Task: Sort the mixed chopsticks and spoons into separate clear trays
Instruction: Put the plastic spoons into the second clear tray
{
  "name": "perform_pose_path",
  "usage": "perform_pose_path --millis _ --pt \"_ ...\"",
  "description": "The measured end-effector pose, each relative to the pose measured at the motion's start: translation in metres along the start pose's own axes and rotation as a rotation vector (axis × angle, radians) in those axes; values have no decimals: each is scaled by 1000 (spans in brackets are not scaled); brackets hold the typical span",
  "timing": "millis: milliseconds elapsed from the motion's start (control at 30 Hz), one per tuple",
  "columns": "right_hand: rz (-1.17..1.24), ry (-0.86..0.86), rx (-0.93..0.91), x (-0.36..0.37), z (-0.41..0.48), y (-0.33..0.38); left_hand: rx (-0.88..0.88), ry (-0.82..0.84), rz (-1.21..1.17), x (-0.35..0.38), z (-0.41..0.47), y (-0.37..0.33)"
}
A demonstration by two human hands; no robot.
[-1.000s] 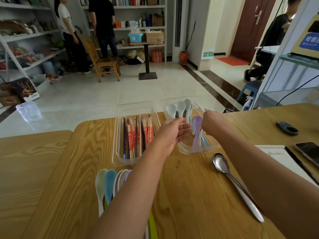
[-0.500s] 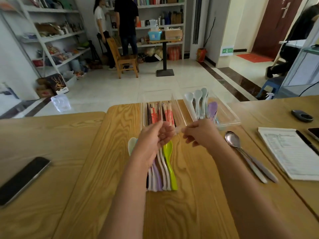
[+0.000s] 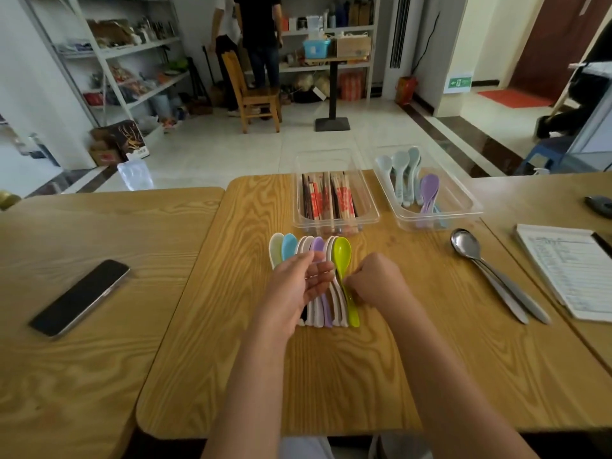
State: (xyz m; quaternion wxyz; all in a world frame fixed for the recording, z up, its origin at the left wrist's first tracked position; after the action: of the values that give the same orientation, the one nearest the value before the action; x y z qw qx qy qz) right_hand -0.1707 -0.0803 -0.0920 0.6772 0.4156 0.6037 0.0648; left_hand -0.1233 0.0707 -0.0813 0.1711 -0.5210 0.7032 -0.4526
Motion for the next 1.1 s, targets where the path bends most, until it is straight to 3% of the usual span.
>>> perform_pose_path --millis 167,500,700,833,900,1100 --pt "-178 11 -43 -4 -2 9 -12 11 -9 3 -1 1" --pt "-254 30 37 -34 -5 -19 -20 64 18 29 8 4" --pt "0 35 147 -87 2 -63 -30 178 55 75 23 -12" --pt "251 -229 144 -160 32 -70 -1 252 100 107 41 -45" --pt "224 -290 158 -185 67 -71 18 275 128 124 53 -64" --pt "180 -225 229 -182 169 -85 34 262 133 153 93 -101"
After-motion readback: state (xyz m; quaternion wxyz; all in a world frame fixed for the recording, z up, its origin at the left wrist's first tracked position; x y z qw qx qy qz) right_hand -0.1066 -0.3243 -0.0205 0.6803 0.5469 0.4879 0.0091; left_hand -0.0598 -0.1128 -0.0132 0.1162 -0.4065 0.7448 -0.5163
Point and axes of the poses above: each hand's wrist, its own z-axis towards the middle knuckle, its own x-axis out of the palm, y = z × x, the point moved 6 cm from there along z, towards the middle knuckle, and after that the axes turned 14 degrees about -x, right-handed, at the moved point
